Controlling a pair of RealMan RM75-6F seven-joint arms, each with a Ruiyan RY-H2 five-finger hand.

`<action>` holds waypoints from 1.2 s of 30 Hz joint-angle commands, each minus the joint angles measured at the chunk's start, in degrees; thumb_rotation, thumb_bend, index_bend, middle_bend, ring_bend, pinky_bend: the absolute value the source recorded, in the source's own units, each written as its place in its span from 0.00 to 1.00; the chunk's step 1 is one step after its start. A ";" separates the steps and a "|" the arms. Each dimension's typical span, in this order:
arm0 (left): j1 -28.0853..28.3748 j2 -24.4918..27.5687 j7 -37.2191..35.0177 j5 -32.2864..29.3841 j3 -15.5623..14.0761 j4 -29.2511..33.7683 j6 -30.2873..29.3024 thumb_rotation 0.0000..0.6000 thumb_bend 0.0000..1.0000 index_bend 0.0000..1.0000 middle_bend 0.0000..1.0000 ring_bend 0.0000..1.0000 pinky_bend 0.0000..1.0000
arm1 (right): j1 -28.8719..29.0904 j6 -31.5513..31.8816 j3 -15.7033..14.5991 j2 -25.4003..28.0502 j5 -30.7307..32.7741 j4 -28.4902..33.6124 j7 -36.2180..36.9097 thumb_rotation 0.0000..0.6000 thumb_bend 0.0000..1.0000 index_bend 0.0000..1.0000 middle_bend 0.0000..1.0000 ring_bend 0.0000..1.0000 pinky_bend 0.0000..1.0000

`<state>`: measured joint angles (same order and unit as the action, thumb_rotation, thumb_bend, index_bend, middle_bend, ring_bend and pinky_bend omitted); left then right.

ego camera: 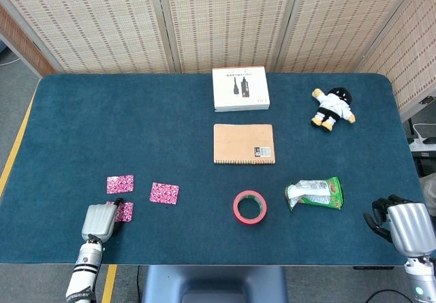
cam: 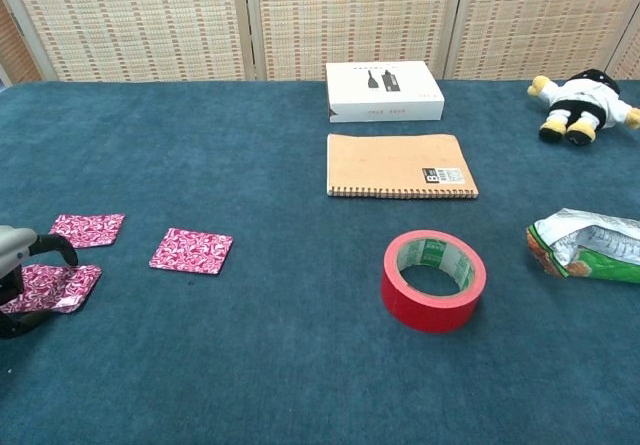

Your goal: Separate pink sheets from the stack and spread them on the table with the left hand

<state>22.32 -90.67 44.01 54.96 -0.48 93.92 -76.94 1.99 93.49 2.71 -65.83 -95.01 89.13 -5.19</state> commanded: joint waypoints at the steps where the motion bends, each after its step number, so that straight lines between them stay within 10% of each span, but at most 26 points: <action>1: -0.19 0.68 0.37 0.21 -0.06 1.34 -0.03 1.00 0.34 0.23 1.00 1.00 1.00 | -0.01 0.01 -0.01 0.01 -0.01 0.01 0.04 1.00 0.17 0.85 0.79 0.66 0.84; 12: -0.92 11.67 -7.88 7.52 -0.93 10.98 1.65 1.00 0.33 0.26 0.85 0.97 1.00 | -0.07 0.20 -0.09 0.03 -0.18 -0.06 0.08 1.00 0.17 0.85 0.79 0.66 0.84; 23: -4.75 16.32 -35.02 26.67 -1.43 -9.81 -4.33 1.00 0.33 0.22 0.39 0.43 0.37 | 0.11 -0.40 -0.03 -0.80 0.24 -0.37 -1.16 1.00 0.17 0.85 0.79 0.66 0.84; 36: -8.76 17.09 -40.61 26.22 -2.06 -15.48 -4.34 1.00 0.40 0.19 0.37 0.38 0.33 | -0.07 -0.11 0.20 -1.79 0.60 -0.86 -3.03 1.00 0.17 0.85 0.79 0.66 0.84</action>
<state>13.62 -73.54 3.63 81.23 -2.57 78.72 -81.68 1.90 93.37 2.93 -67.60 -94.34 88.33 -8.20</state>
